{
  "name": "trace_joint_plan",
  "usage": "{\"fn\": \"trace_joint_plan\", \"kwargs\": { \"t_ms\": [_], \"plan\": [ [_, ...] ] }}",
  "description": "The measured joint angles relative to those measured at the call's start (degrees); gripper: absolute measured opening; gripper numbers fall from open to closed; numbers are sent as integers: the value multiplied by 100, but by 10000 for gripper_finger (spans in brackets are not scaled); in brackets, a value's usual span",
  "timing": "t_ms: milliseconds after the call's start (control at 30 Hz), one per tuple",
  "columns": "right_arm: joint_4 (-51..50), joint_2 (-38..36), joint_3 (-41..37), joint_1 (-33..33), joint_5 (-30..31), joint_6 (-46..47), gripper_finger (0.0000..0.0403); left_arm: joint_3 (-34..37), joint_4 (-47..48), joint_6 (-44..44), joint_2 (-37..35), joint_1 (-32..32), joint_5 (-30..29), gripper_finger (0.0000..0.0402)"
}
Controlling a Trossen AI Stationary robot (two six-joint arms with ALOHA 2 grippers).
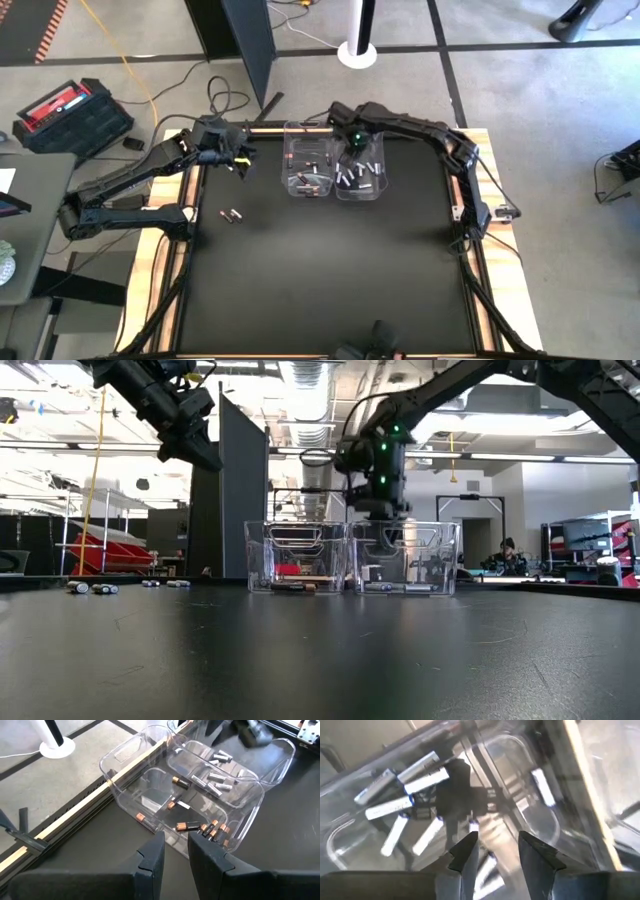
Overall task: Sort batteries
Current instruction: Put the white battery into the right transparent bin
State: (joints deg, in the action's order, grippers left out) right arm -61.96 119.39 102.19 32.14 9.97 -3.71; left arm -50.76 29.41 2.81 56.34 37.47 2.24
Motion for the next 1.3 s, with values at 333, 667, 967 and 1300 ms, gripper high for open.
{"fn": "trace_joint_plan", "kwargs": {
  "t_ms": [333, 667, 967, 1300],
  "plan": [
    [-1234, -862, 499, 102, 51, 661, 132, 0, 574, -547, 0, 0, -13, 82],
    [-1380, -2775, -68, -372, 51, 1582, 127, 0, 702, -1144, 2, 0, -13, 101],
    [-339, -4711, -2683, -1065, 44, 2945, 127, 0, 573, -2331, 2, 0, -13, 166],
    [1665, -5812, -5657, -2162, -149, 5179, 127, -179, 948, -1941, 205, 77, -752, 158]
  ]
}}
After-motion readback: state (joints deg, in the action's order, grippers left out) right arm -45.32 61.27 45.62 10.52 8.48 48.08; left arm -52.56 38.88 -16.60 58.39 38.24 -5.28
